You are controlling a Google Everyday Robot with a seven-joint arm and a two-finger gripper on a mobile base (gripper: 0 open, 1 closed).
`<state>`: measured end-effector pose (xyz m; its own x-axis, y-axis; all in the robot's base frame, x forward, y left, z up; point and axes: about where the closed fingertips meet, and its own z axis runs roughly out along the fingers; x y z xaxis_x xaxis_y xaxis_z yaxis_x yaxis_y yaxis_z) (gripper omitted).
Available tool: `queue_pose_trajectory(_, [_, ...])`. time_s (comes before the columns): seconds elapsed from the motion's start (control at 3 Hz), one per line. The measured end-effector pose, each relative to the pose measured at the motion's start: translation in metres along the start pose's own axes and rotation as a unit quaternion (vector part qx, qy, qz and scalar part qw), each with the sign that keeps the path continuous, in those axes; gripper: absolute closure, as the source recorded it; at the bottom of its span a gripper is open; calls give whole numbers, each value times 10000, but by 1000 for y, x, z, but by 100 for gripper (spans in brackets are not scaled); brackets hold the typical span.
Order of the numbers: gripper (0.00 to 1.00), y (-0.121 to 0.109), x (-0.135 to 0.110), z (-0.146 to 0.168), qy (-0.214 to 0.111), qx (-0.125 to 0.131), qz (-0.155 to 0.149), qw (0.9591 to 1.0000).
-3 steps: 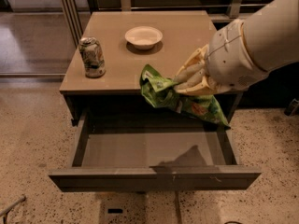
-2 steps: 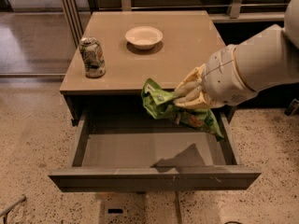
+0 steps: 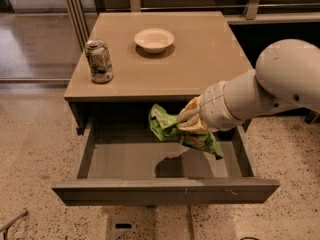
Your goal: Place green rice chip bag into top drawer
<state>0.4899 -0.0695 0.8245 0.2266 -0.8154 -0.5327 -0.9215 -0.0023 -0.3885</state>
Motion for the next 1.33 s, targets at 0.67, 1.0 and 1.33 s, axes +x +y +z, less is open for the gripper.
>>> queue_pose_trajectory(0.67, [100, 2, 29, 42, 224, -47, 49, 9997])
queue_pose_trajectory(1.0, [100, 6, 46, 61, 300, 43, -106, 9995])
queue_pose_trajectory(1.33, [100, 4, 65, 89, 315, 147, -334, 9988])
